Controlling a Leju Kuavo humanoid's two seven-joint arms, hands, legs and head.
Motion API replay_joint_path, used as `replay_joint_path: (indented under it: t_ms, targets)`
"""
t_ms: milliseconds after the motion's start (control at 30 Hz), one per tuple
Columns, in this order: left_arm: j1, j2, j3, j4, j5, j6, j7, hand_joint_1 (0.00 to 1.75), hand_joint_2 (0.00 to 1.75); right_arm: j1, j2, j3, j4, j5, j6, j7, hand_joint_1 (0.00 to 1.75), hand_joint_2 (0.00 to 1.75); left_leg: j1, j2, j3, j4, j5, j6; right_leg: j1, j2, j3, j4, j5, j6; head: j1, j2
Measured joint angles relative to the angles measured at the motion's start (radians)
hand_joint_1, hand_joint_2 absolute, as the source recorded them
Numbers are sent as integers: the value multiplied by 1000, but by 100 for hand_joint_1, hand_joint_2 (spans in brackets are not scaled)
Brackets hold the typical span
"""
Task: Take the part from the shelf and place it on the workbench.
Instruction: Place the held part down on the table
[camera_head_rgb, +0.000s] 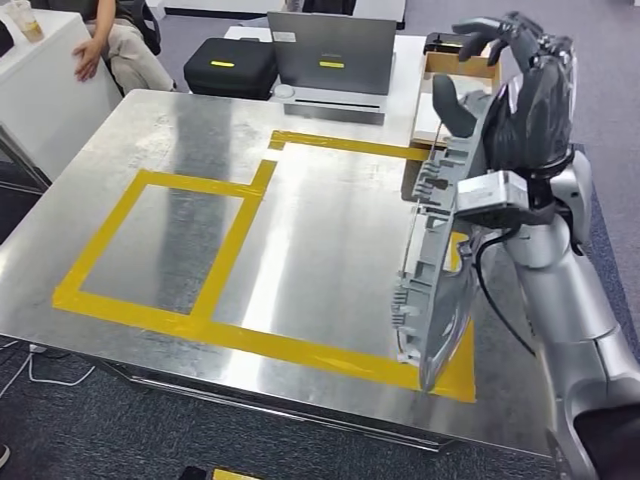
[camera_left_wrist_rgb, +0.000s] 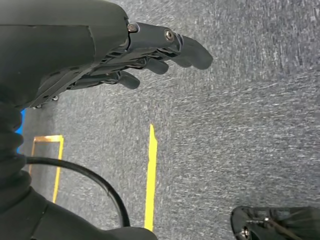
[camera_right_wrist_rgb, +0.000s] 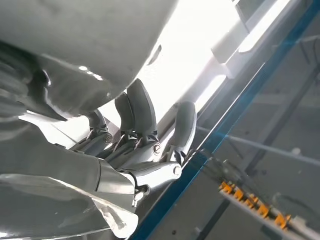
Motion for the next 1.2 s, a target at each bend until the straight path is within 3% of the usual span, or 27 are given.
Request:
replay_joint_path:
  t_ms: [100, 167, 267, 333, 367, 467, 533, 667, 800, 833, 900, 933, 967, 1033, 1100, 1200]
  targets:
    - [0, 5, -15, 0, -17, -3, 1, 0, 175, -96, 18, 34, 127, 59, 44, 48, 175, 175, -5, 3, 8, -25, 13, 8, -1, -1, -4, -2, -1, 14, 0, 0]
    - [-4, 7, -27, 0, -31, 13, 0, 0, 175, -183, 40, 66, 238, 111, 70, 85, 175, 175, 0, 5, 11, -38, 25, 13, -1, -1, -18, 18, -20, 22, 3, 0]
    - [-11, 10, -47, 0, -55, 62, -9, 0, 175, -319, 95, 123, 432, 190, 108, 155, 175, 175, 5, 8, 12, -45, 31, 18, -4, -1, -89, 173, -102, 30, 9, 0]
    - [-13, 10, -62, 0, -73, 96, -31, 0, 175, -378, 140, 166, 566, 240, 127, 215, 175, 175, 9, 7, 13, -43, 29, 18, -7, -2, -126, 252, -118, 37, 9, 0]
    - [-14, 10, -70, 0, -82, 109, -42, 0, 175, -396, 164, 184, 625, 261, 134, 245, 175, 175, 12, 6, 13, -41, 27, 16, -8, -3, -122, 241, -100, 41, 9, 0]
    - [-17, 12, -92, 0, -105, 121, -57, 0, 175, -428, 231, 232, 758, 324, 156, 327, 175, 175, 19, 2, 11, -26, 16, 0, -11, -7, -40, 76, -18, 46, 10, 0]
    - [-21, 14, -105, 0, -115, 114, -53, 0, 175, -433, 271, 271, 815, 370, 164, 365, 175, 175, 18, 2, 6, -16, 11, -13, -8, -6, -5, 14, -11, 38, 11, 0]
    - [-29, 16, -120, 0, -120, 104, -46, 0, 175, -423, 321, 331, 885, 416, 165, 396, 175, 175, 20, 4, 2, -11, 6, -27, -8, -1, 2, 6, -13, 16, 12, 0]
    - [-29, 17, -123, 0, -120, 104, -44, 0, 175, -423, 329, 339, 895, 420, 166, 399, 175, 175, 21, 4, -3, -1, -5, -33, -11, -2, 5, 4, -12, 11, 12, 0]
    - [-29, 17, -125, 0, -120, 102, -43, 0, 175, -425, 332, 343, 899, 422, 166, 400, 175, 175, 21, 4, -9, 16, -15, -35, -12, -2, 6, 3, -13, 8, 10, 0]
    - [-27, 17, -133, 0, -120, 44, -27, 0, 175, -422, 350, 380, 933, 463, 171, 438, 175, 175, 25, 4, -67, 138, -48, -43, -12, -1, 13, 3, -18, 1, 9, 0]
    - [-25, 17, -136, 0, -120, 10, -18, 0, 175, -419, 357, 398, 949, 487, 173, 462, 175, 175, 27, 4, -82, 162, -42, -44, -12, 1, 17, 3, -20, -1, 9, 0]
    - [-23, 18, -139, 0, -120, -25, -6, 0, 175, -415, 362, 417, 965, 513, 174, 487, 175, 175, 29, 4, -84, 158, -22, -45, -12, 3, 21, 3, -24, -1, 9, 0]
    - [-19, 18, -142, 0, -120, -41, 4, 0, 175, -411, 362, 434, 978, 536, 174, 503, 175, 175, 29, 3, -33, 42, 21, -42, -9, 6, 21, 4, -28, 7, 8, 0]
    - [-17, 17, -144, 0, -119, -47, 10, 0, 175, -403, 360, 451, 991, 552, 176, 507, 175, 175, 26, 2, -15, 0, 19, -38, -5, 8, 17, 2, -27, 17, 8, 0]
    - [-15, 16, -145, 0, -117, -45, 14, 0, 175, -389, 359, 471, 1003, 566, 189, 507, 175, 175, 27, 3, -12, -9, 19, -21, -6, 6, 8, 8, -37, 32, 8, 0]
